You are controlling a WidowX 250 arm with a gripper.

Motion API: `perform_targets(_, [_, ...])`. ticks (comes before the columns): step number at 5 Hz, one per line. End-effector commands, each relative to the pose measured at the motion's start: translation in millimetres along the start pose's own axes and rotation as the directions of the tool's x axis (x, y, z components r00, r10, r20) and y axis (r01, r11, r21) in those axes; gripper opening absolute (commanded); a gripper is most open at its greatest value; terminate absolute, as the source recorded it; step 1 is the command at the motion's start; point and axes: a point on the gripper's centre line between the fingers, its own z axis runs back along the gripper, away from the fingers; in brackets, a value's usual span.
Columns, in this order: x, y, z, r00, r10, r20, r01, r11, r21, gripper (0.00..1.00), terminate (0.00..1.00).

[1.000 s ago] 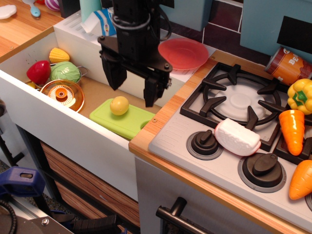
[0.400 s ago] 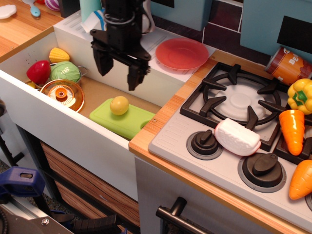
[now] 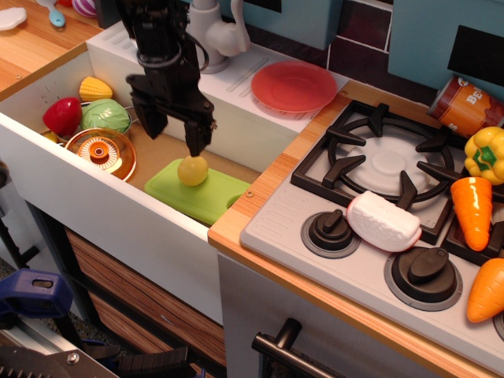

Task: Put potato on plate

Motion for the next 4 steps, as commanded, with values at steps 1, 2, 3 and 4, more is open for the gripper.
perform_targets(1, [10.6, 9.7, -8.4, 0.998, -0.010, 0.060, 0.011, 1.000, -0.005, 1.00, 0.00])
perform_targets(2, [12.1, 11.9, -16.7, 0.998, -0.024, 0.064, 0.025, 1.000, -0.008, 1.00, 0.00])
perform_targets(3, [14.1, 16.5, -22.3, 0.998, -0.039, 0.050, 0.040, 0.999, -0.026, 1.00, 0.00])
perform_targets(4, [12.9, 17.6, -31.2, 0.998, -0.040, 0.050, 0.043, 0.998, -0.050, 1.00, 0.00])
